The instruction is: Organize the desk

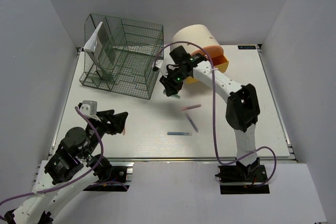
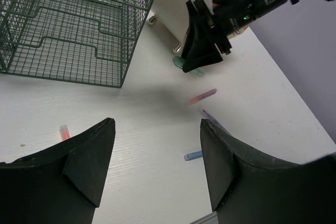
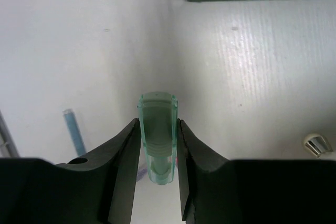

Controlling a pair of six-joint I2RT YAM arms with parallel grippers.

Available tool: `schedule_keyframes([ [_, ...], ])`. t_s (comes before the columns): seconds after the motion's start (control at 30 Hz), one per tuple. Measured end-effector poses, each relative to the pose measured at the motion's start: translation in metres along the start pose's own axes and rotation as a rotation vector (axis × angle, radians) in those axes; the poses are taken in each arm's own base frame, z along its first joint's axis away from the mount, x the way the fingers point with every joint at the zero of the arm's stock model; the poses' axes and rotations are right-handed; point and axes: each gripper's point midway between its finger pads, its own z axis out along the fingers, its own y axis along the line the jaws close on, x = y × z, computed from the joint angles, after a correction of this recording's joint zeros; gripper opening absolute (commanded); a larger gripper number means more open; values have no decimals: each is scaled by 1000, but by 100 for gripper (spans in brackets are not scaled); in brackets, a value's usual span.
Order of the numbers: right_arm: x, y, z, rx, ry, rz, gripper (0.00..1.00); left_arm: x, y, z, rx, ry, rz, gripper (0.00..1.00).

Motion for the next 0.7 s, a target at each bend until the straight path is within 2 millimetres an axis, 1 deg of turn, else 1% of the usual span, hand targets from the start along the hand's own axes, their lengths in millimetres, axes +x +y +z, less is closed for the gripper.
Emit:
schedule_keyframes([
  [0.1, -4, 18, -13, -65, -29, -53, 0, 0, 0, 0, -1, -1, 0, 76],
  [0.23, 7, 50, -30, -163, -49, -142, 0, -1, 0, -1, 0, -6, -2, 76],
  [0.33, 15, 78, -56, -200, -85, -208, 0, -2, 0, -1, 2, -9, -3, 76],
  [0.4, 14, 88, -75, -169, -117, -253, 0, -2, 0, -2, 3, -11, -4, 76],
  [0.47, 8, 88, -94, -86, -162, -305, 0, -3, 0, -2, 4, -14, -5, 76],
  [0.5, 6, 84, -104, -21, -179, -332, 0, -3, 0, -3, 4, -15, -5, 76],
  [0.57, 0, 71, -122, 118, -213, -379, 0, -3, 0, -3, 4, -15, -6, 76],
  [0.63, -5, 53, -137, 260, -231, -423, 0, -3, 0, -2, 4, -14, -5, 76],
  [0.7, -7, 34, -146, 366, -227, -445, 0, -3, 0, -2, 4, -14, -5, 76],
])
